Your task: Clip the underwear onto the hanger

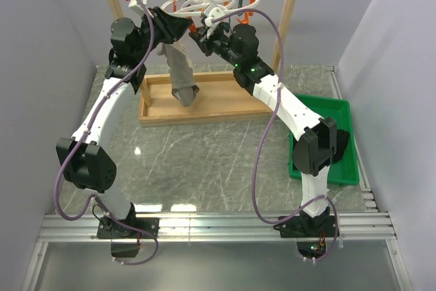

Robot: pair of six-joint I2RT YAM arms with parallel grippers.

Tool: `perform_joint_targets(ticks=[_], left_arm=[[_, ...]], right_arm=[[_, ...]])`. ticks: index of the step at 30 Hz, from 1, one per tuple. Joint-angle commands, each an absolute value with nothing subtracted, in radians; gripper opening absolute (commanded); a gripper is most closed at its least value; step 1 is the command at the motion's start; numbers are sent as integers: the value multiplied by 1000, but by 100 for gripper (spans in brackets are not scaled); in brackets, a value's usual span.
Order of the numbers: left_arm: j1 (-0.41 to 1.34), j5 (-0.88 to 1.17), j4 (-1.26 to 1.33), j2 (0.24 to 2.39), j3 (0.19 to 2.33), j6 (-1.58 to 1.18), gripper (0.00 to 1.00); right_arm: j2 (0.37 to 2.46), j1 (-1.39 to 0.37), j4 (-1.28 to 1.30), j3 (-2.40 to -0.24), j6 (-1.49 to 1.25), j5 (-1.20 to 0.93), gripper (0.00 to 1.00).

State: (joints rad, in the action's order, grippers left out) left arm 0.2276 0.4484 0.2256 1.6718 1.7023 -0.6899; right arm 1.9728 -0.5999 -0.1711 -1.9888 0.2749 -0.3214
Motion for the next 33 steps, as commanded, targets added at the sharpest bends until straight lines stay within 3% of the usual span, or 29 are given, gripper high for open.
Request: perform_joint_targets(ticks=[1, 9, 33], left_arm=[[227, 480, 183, 1675, 1744, -730, 33], [227, 486, 170, 1700, 1784, -752, 42], [247, 449, 203, 1726, 1835, -732, 45]], right_arm=[[1919, -612, -196, -1976, 334, -328, 0], [1919, -617, -196, -1971, 362, -337, 0], [1925, -637, -167, -1968, 425, -337, 0]])
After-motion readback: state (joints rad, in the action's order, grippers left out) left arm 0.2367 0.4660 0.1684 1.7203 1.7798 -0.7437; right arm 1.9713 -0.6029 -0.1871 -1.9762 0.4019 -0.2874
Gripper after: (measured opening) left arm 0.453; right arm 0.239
